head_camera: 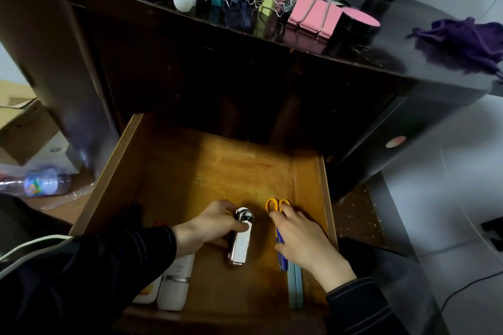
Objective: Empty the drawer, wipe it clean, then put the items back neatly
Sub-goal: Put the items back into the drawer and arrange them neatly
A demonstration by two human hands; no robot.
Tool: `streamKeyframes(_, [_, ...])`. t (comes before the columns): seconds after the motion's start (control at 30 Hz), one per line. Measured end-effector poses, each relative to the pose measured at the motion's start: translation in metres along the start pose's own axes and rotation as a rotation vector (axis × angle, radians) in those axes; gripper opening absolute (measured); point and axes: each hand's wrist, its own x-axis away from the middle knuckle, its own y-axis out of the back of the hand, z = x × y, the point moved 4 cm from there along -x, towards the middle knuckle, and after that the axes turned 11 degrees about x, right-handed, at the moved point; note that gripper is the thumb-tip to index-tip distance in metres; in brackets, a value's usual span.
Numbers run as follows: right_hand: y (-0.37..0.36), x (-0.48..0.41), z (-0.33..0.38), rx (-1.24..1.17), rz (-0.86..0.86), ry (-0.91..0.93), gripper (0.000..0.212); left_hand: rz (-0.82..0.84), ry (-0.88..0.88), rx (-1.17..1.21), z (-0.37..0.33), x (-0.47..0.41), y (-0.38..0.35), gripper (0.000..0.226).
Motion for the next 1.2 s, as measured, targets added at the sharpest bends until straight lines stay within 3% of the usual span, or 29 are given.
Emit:
streamKeyframes(0.17, [0.003, -0.003, 0.000, -0.063, 0.021, -0.061, 0.036, 0.131, -0.069, -0.128, 0.006, 0.006, -0.013, 0.043])
streamKeyframes(0.4, [0.008, -0.003, 0.000, -0.072, 0.016, -0.050, 0.038, 0.161, -0.211, -0.308, 0.006, 0.004, -0.032, 0.033])
streamKeyframes(0.5, [0.006, 0.001, 0.000, 0.022, -0.017, 0.018, 0.052, 0.135, -0.228, -0.336, 0.006, 0.001, -0.028, 0.032])
streamKeyframes(0.7, [0.009, 0.011, -0.005, 0.453, 0.009, 0.166, 0.109, 0.089, -0.322, -0.603, 0.004, -0.008, -0.019, 0.030])
streamKeyframes(0.9, [0.008, 0.015, -0.001, 0.627, 0.141, 0.158, 0.115, 0.102, -0.350, -0.742, 0.003, -0.009, -0.017, 0.030])
streamKeyframes(1.07, [0.012, 0.017, -0.001, 0.588, 0.109, 0.157, 0.108, 0.139, -0.377, -0.928, -0.004, 0.003, -0.018, 0.049])
streamKeyframes(1.2, [0.014, 0.018, 0.000, 0.572, 0.104, 0.156, 0.106, 0.269, -0.421, -1.140, -0.006, 0.015, -0.024, 0.096])
